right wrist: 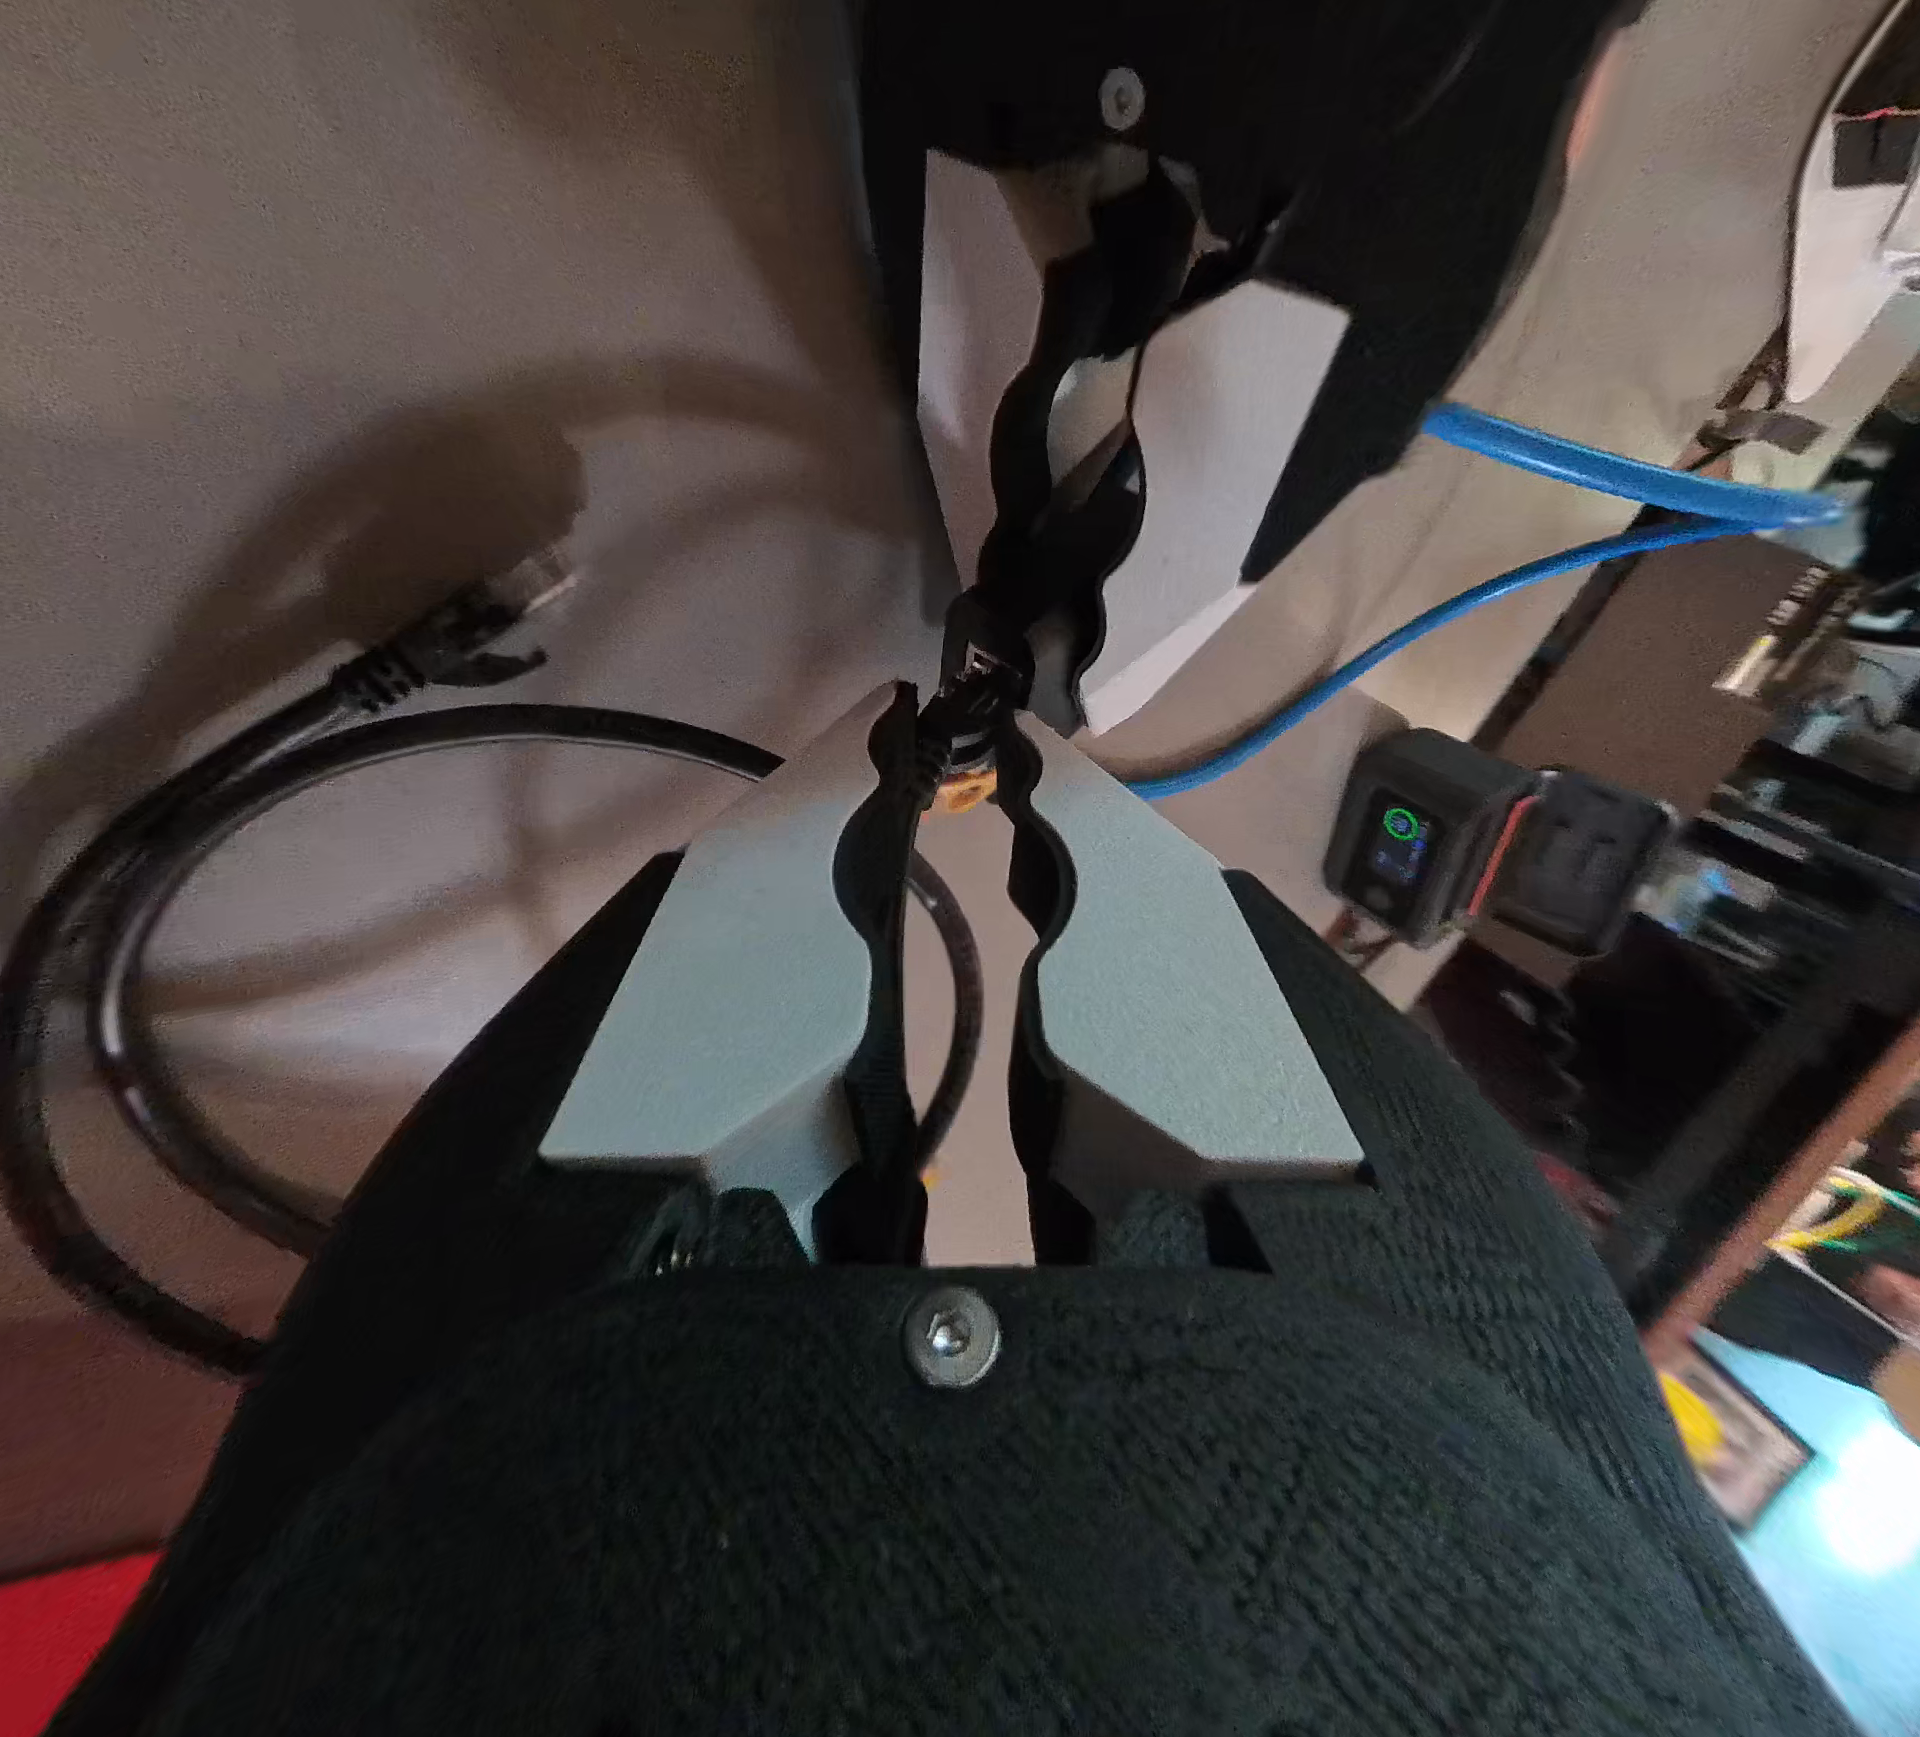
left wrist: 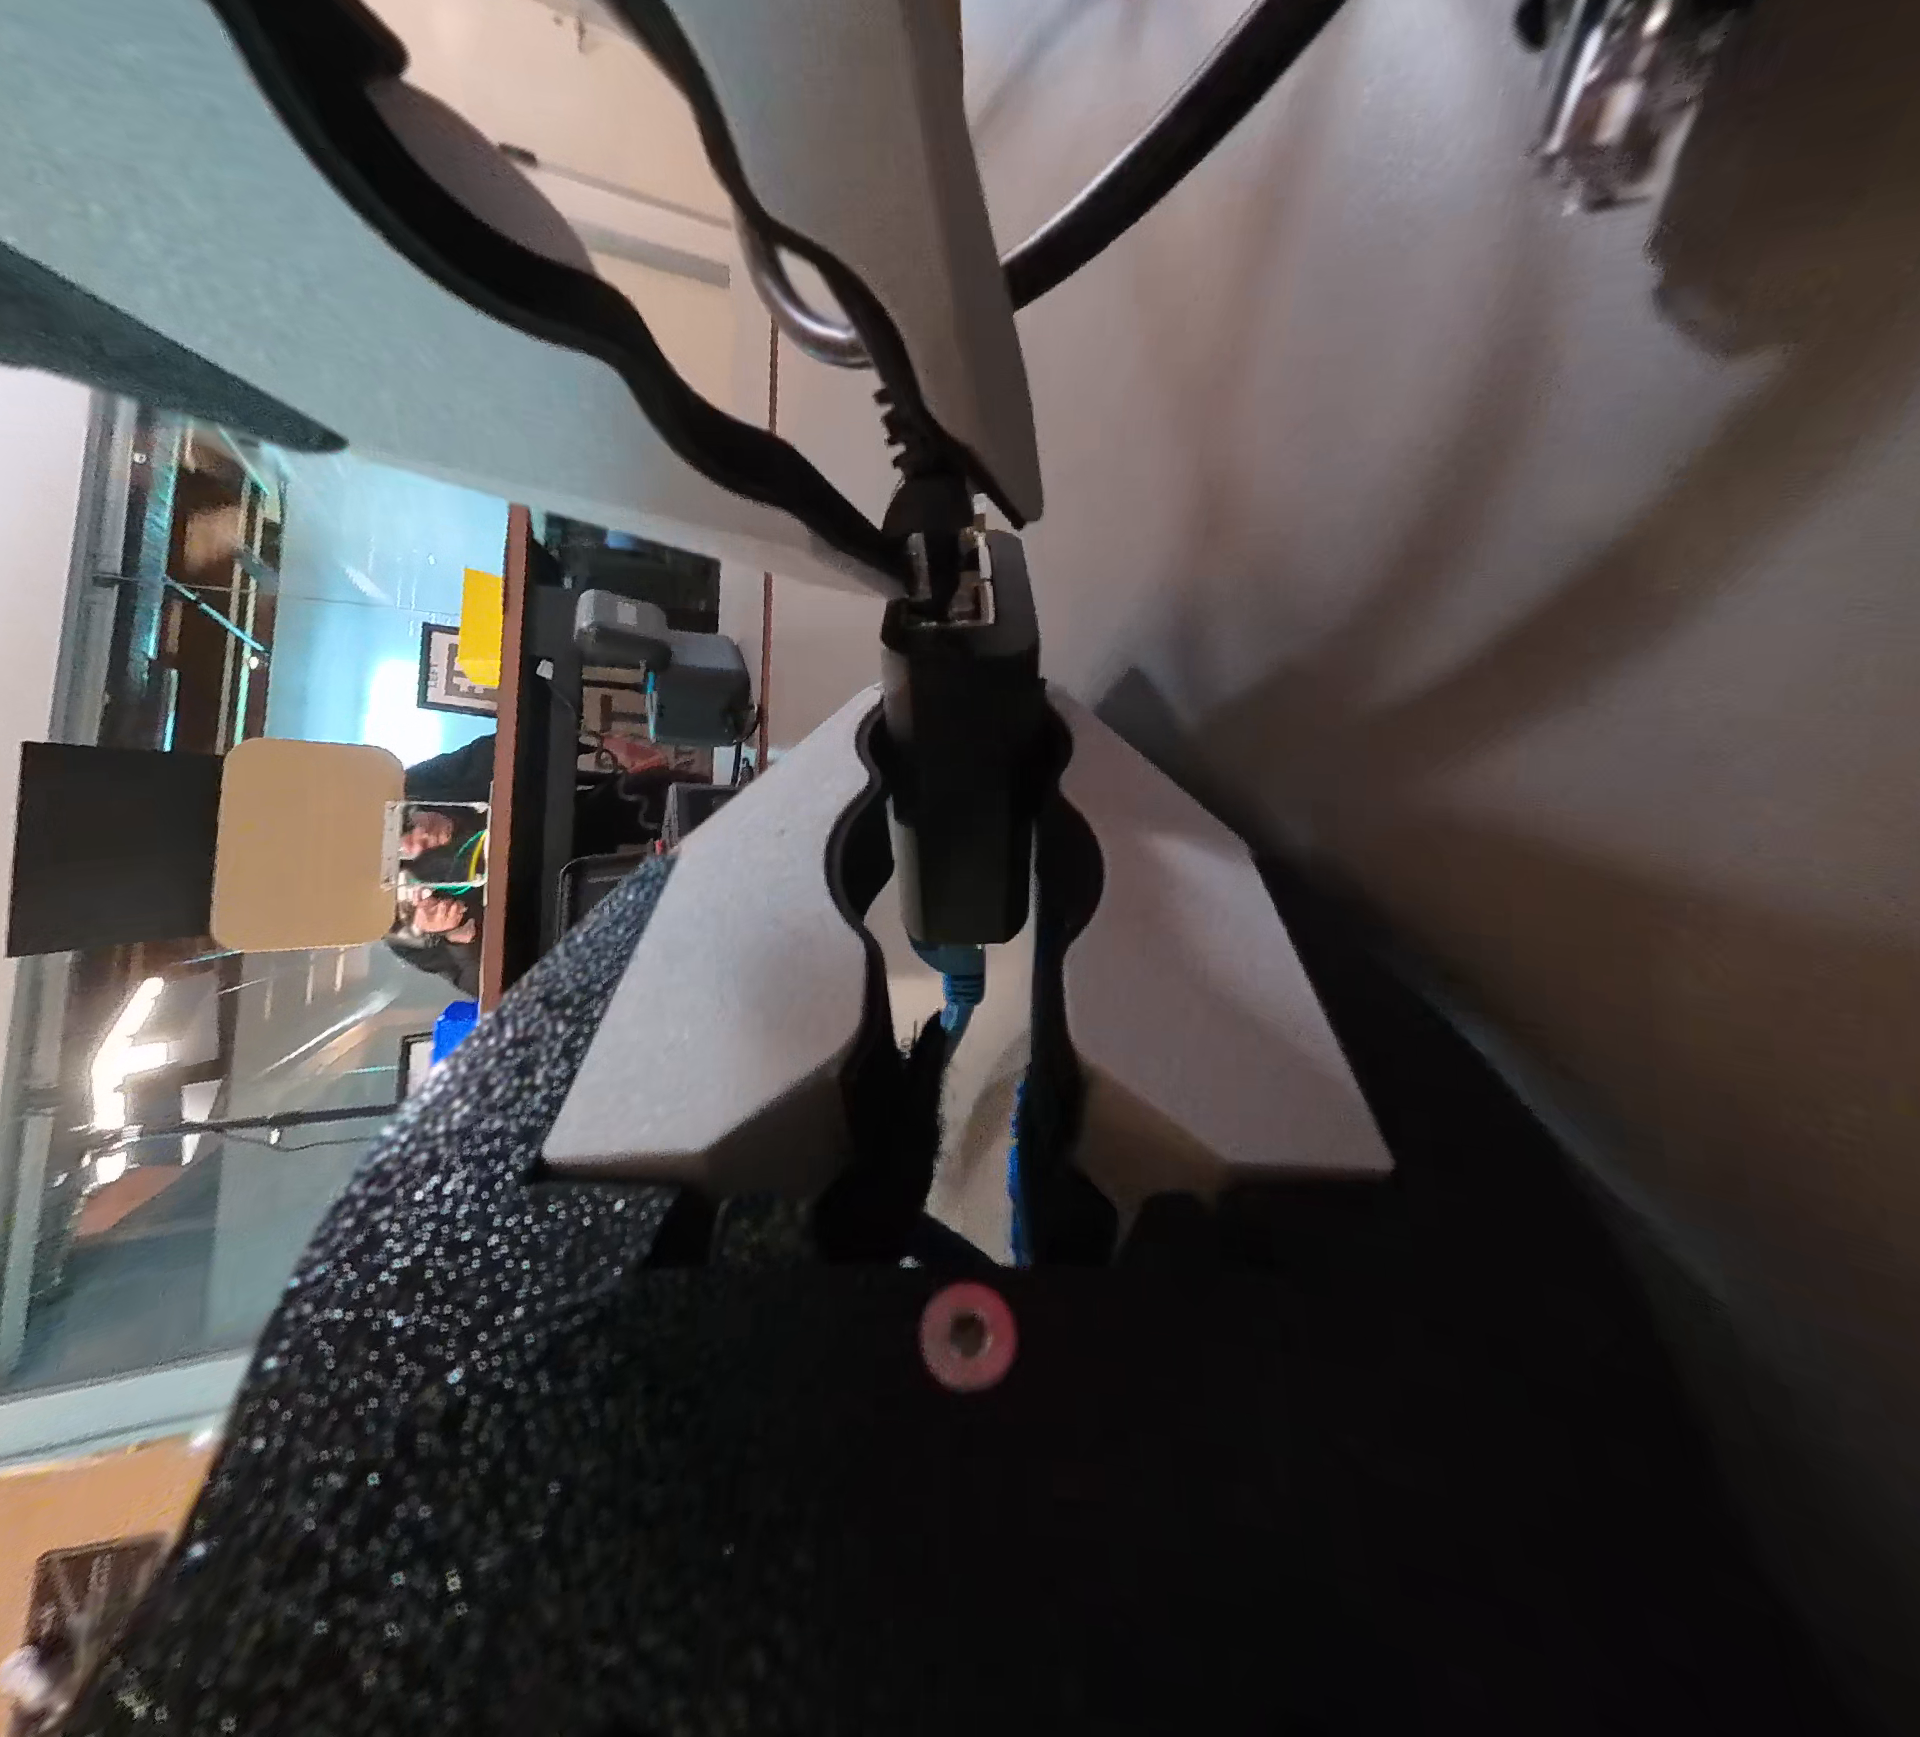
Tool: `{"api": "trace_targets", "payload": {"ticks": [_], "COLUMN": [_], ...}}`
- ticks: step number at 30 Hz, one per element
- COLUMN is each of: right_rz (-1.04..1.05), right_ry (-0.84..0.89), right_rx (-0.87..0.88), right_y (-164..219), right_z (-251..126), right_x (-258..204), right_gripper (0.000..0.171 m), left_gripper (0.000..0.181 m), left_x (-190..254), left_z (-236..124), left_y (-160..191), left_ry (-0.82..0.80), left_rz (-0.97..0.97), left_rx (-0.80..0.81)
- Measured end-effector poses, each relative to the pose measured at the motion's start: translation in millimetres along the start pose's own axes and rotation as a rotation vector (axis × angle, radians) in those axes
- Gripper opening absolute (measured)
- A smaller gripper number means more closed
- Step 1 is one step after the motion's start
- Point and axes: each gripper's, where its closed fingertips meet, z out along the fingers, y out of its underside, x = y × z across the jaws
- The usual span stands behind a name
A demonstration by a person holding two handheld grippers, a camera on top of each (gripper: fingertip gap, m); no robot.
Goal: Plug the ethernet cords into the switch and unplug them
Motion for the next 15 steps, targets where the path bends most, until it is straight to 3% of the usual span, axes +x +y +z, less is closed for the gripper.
{"api": "trace_targets", "payload": {"ticks": [7, 15], "right_rz": [0.172, 0.361], "right_ry": [-0.16, -0.361], "right_rx": [0.129, 0.297], "right_y": [-4.7, -17.9], "right_z": [-12.4, -50.4], "right_x": [-8.7, -27.4], "right_gripper": [0.014, 0.014], "left_gripper": [0.022, 0.021], "left_x": [5.2, 10.1], "left_z": [-3.8, -31.0], "left_y": [-15.4, -62.1], "left_ry": [0.047, 0.249], "left_rz": [-0.079, -0.331], "left_rx": [0.104, 0.419]}}
